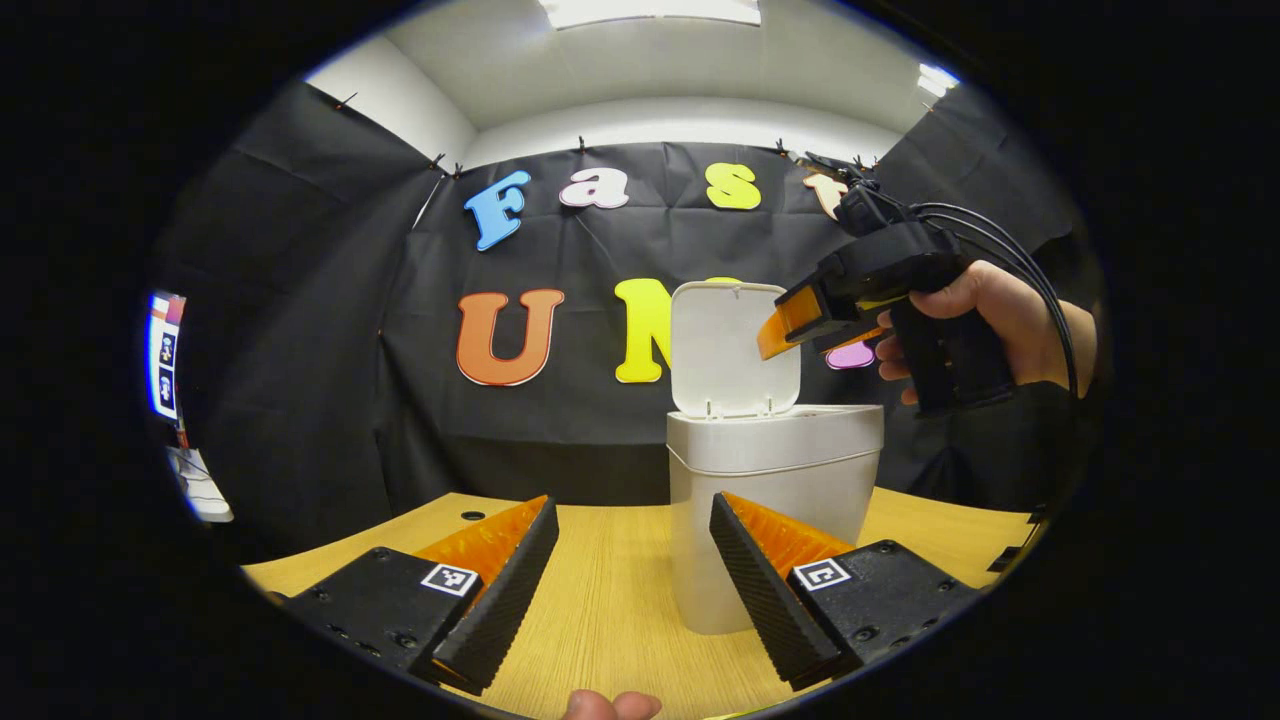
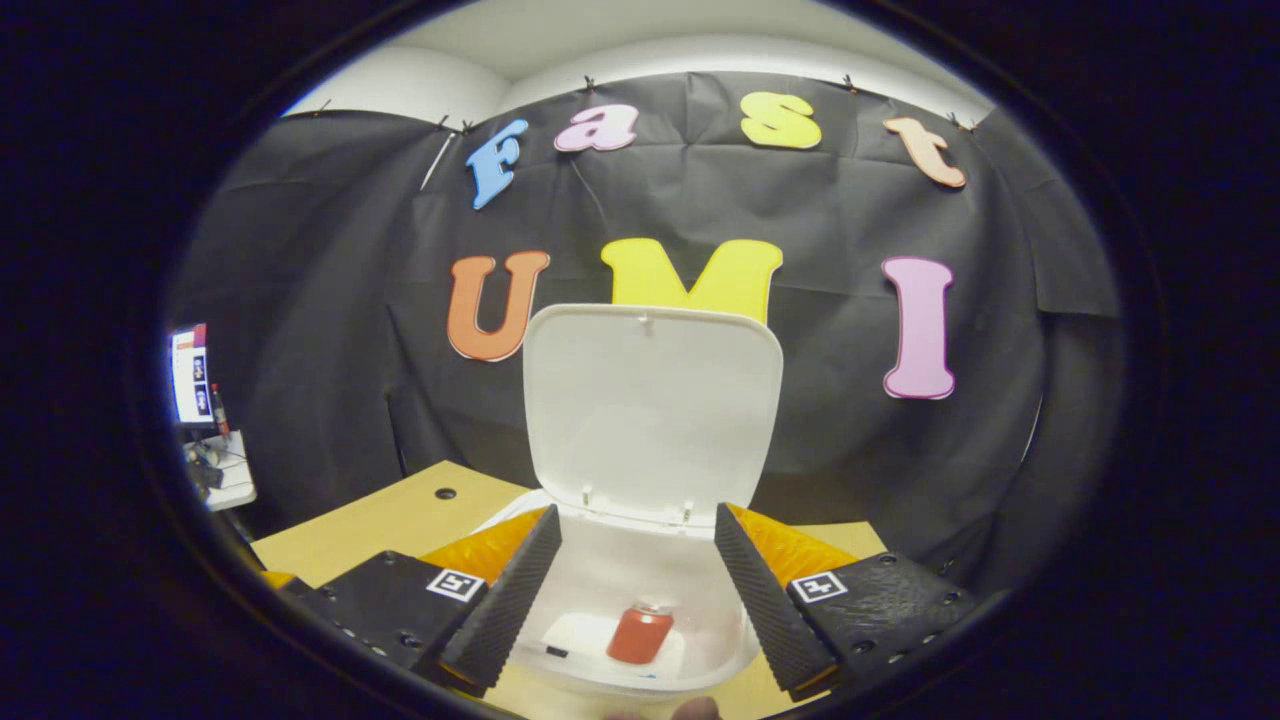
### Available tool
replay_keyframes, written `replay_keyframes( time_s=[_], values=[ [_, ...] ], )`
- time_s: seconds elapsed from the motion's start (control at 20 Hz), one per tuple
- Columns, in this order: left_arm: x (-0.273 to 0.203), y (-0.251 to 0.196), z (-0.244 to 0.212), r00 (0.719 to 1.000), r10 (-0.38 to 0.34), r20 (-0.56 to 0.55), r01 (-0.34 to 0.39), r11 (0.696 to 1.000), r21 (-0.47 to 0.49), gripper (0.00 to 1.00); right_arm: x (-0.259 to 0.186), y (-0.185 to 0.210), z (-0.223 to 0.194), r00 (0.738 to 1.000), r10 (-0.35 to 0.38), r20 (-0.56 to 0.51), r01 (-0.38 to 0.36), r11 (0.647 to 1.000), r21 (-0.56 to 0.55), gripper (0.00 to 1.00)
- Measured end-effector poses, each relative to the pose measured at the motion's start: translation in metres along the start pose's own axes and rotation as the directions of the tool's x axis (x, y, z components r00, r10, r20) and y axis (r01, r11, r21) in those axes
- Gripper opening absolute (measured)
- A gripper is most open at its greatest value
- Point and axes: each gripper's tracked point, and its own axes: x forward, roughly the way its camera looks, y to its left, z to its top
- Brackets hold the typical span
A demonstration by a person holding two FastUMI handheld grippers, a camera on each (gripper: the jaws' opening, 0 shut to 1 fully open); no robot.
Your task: Press the lid of the desktop garbage bin to open it, pick up the crumpled paper on the desktop and throw it into the bin, then pick up the pop can on the desktop and drop it into the bin, and finally close the garbage bin lid.
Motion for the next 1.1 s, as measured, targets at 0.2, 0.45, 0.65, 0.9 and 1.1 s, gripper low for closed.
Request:
replay_keyframes(
  time_s=[0.2, 0.45, 0.65, 0.9, 1.1],
  values=[
    [-0.003, 0.013, 0.001, 1.000, 0.009, -0.020, -0.010, 0.998, -0.057, 0.98, -0.012, -0.011, 0.034, 0.999, -0.009, 0.041, 0.010, 1.000, -0.019, 0.95],
    [-0.006, 0.022, 0.008, 1.000, 0.018, -0.014, -0.019, 0.999, -0.050, 0.97, -0.007, -0.016, 0.095, 0.994, -0.034, 0.105, 0.033, 0.999, 0.008, 0.95],
    [-0.011, 0.038, 0.014, 0.999, 0.042, -0.005, -0.042, 0.998, -0.048, 0.97, 0.022, -0.005, 0.129, 0.989, -0.044, 0.140, 0.047, 0.999, -0.018, 0.95],
    [-0.011, 0.050, 0.017, 0.998, 0.065, -0.001, -0.065, 0.997, -0.032, 0.97, 0.062, 0.004, 0.143, 0.986, -0.057, 0.157, 0.069, 0.995, -0.070, 0.94],
    [-0.013, 0.051, 0.016, 0.998, 0.061, -0.004, -0.061, 0.997, -0.037, 0.97, 0.080, -0.002, 0.141, 0.985, -0.093, 0.144, 0.101, 0.994, -0.051, 0.95]
  ],
)
